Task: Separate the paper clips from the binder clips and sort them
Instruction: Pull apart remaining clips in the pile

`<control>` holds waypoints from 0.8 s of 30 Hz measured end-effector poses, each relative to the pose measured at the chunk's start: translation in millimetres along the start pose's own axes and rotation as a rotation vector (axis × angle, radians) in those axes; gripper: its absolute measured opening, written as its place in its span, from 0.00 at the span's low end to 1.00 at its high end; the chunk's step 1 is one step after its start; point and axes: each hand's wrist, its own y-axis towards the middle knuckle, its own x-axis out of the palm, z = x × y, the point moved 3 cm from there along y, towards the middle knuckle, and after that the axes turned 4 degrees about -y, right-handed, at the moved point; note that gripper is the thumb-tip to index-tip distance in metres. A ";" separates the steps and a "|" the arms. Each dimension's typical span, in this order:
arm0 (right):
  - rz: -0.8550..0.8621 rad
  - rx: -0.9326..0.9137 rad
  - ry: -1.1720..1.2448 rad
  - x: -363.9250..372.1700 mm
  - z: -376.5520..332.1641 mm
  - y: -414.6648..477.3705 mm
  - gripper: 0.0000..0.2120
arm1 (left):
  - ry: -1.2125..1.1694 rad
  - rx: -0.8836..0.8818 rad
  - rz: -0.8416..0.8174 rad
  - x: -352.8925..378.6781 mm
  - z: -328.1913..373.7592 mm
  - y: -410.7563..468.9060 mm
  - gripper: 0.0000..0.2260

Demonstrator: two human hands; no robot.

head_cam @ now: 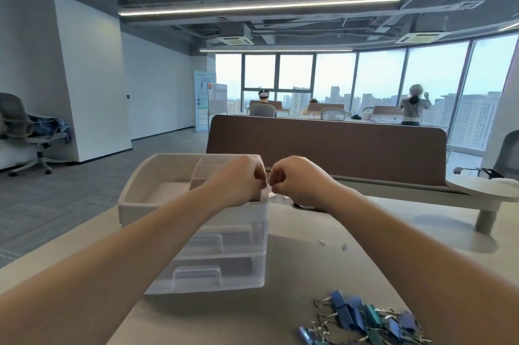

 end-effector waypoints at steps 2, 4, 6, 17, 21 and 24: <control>-0.019 0.035 -0.019 -2.2 19.8 -12.8 0.03 | -0.058 0.030 0.001 14.6 13.6 2.1 0.06; -0.057 0.077 -0.051 -0.9 42.2 -25.6 0.02 | -0.072 0.050 -0.028 34.6 26.7 5.3 0.06; -0.105 0.122 -0.068 3.4 64.7 -37.2 0.03 | -0.065 0.059 -0.095 58.1 37.9 8.6 0.07; -0.231 0.301 -0.031 50.5 174.3 -63.0 0.05 | -0.053 -0.009 -0.274 188.1 54.7 43.9 0.10; -0.263 0.340 -0.019 77.0 204.0 -58.9 0.04 | -0.043 -0.071 -0.318 233.2 38.3 59.5 0.13; -0.276 0.342 -0.006 98.1 220.6 -52.8 0.04 | 0.000 -0.097 -0.327 258.3 24.0 68.8 0.14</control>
